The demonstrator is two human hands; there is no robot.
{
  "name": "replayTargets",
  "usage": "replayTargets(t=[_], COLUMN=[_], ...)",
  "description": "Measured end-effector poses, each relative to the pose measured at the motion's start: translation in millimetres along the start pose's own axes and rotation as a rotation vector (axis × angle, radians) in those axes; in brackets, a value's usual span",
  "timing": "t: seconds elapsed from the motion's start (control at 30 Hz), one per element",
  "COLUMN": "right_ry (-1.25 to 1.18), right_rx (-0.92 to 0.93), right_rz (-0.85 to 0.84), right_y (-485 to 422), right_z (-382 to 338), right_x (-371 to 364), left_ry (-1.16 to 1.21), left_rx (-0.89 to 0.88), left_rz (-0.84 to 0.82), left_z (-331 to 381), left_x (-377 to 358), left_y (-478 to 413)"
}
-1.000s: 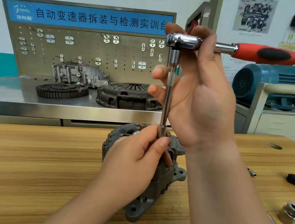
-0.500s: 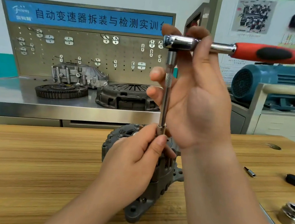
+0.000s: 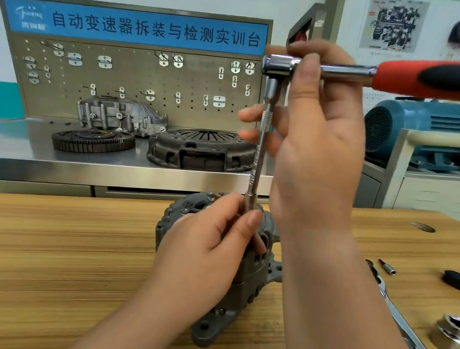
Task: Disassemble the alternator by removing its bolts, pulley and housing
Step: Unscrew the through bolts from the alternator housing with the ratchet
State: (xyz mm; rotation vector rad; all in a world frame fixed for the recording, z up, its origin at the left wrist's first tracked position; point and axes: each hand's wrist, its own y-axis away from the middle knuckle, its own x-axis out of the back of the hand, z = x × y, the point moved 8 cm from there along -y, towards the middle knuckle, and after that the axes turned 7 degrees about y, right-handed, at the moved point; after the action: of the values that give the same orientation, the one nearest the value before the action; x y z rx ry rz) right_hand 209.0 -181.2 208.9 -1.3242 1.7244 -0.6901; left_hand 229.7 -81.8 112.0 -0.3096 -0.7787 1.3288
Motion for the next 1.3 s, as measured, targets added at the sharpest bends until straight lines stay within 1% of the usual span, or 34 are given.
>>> replayTargets(t=[0.07, 0.13, 0.2, 0.23, 0.27, 0.3, 0.33, 0.43, 0.47, 0.5, 0.53, 0.57, 0.63, 0.7, 0.77, 0.83, 0.9, 0.97, 1.0, 1.1, 1.13, 1.17, 1.2, 1.23, 1.3], right_ry=[-0.292, -0.498, -0.555, -0.526, -0.455, -0.333, -0.167, 0.412, 0.506, 0.511, 0.442, 0.327, 0.038, -0.232, -0.423, -0.503, -0.468, -0.293, -0.147, 0.375, 0.473, 0.491, 0.44, 0.336, 0.053], right_rx=[-0.201, -0.308, -0.327, -0.311, -0.272, -0.2, -0.086, 0.378, 0.457, 0.458, 0.39, 0.277, 0.015, -0.173, -0.282, -0.319, -0.291, -0.173, -0.064, 0.364, 0.436, 0.451, 0.403, 0.3, 0.037], right_rz=[-0.091, -0.15, -0.164, -0.158, -0.138, -0.109, -0.073, 0.022, 0.047, 0.067, 0.074, 0.062, -0.005, -0.088, -0.143, -0.175, -0.17, -0.123, -0.09, 0.002, 0.032, 0.055, 0.066, 0.06, 0.018], right_y=[2, 3, 3, 3, 2, 1, 0, 6, 10, 11, 9, 6, 4, 4, 4, 5, 5, 3, 2, 7, 9, 10, 8, 5, 1], right_z=[14, 18, 19, 19, 17, 13, 6, -24, -27, -27, -24, -17, -2, 10, 15, 17, 17, 11, 3, -23, -26, -26, -24, -18, -1], right_x=[-9, -14, -14, -13, -11, -7, -3, -2, -3, -4, -2, -1, -5, -12, -18, -19, -18, -12, -8, -5, -5, -4, -2, 0, 0], left_ry=[0.006, -0.002, -0.008, -0.011, -0.012, -0.014, -0.022, -0.039, -0.035, -0.027, -0.016, -0.002, 0.01, 0.0, -0.021, -0.045, -0.066, -0.078, -0.072, -0.039, -0.03, -0.024, -0.015, -0.007, -0.006], left_rx=[-0.024, -0.031, -0.014, 0.001, 0.015, 0.025, 0.034, 0.045, 0.046, 0.046, 0.048, 0.048, 0.025, -0.002, -0.014, -0.02, -0.009, 0.017, 0.03, 0.067, 0.07, 0.066, 0.058, 0.044, 0.005], left_rz=[-0.008, -0.033, -0.049, -0.051, -0.045, -0.032, -0.017, 0.006, 0.008, 0.009, 0.012, 0.014, 0.023, 0.029, 0.023, 0.015, 0.013, 0.007, 0.006, 0.008, 0.006, 0.002, 0.0, -0.002, -0.004], left_z=[1, 1, -1, -2, -3, -3, -3, -4, -3, -4, -4, -4, -3, -1, 0, 0, 0, -1, -2, -4, -4, -4, -3, -2, 0], left_x=[0, -1, -3, -3, -3, -2, -2, 0, 0, 0, 0, -1, 0, 0, 0, 1, 1, 1, 1, 0, -1, -1, -1, -1, -1], left_y=[1, 0, -1, -1, -1, -1, -1, -1, 0, 0, 0, 0, 1, 1, 1, 2, 1, 1, 1, 0, 0, 0, 0, 1, 1])
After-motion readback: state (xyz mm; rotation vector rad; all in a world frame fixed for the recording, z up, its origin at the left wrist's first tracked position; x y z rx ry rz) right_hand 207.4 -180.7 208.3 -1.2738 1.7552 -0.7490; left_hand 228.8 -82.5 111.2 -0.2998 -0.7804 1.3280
